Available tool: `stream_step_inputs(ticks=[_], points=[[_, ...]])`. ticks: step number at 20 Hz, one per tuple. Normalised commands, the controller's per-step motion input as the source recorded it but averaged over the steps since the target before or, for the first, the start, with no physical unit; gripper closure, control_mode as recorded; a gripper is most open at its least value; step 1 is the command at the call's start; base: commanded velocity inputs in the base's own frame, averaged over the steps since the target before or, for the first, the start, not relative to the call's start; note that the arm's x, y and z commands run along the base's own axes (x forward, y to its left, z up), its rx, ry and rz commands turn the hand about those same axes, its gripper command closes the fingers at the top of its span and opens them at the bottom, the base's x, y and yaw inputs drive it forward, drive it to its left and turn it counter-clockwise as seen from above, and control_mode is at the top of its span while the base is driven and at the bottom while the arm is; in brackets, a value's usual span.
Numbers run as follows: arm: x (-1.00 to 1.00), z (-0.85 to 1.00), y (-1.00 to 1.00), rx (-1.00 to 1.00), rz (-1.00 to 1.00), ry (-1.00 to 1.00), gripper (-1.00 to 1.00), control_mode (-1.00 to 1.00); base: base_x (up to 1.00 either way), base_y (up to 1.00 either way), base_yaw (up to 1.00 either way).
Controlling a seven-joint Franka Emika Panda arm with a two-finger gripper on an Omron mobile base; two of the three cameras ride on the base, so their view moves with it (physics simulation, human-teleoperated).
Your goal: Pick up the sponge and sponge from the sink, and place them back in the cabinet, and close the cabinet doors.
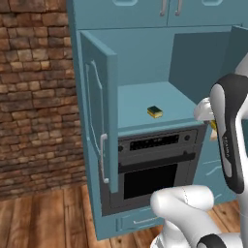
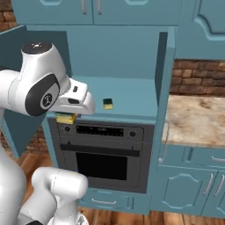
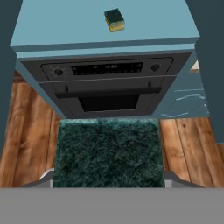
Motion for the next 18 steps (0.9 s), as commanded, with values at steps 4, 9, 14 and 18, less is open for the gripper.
stream_step_inputs(ticks=[4, 9, 14, 18], points=[[0.0, 0.0, 0.0, 0.0, 0.0, 0.0, 1.0, 1.0, 0.38, -0.1, 0.0], [0.0, 0.0, 0.0, 0.0, 0.0, 0.0, 1.0, 1.0, 0.23, -0.26, 0.0], [0.0, 0.0, 0.0, 0.0, 0.0, 0.0, 1.0, 1.0, 0.26, -0.33, 0.0], [0.0, 0.0, 0.0, 0.0, 0.0, 0.0, 1.0, 1.0, 0.26, -0.29, 0.0]])
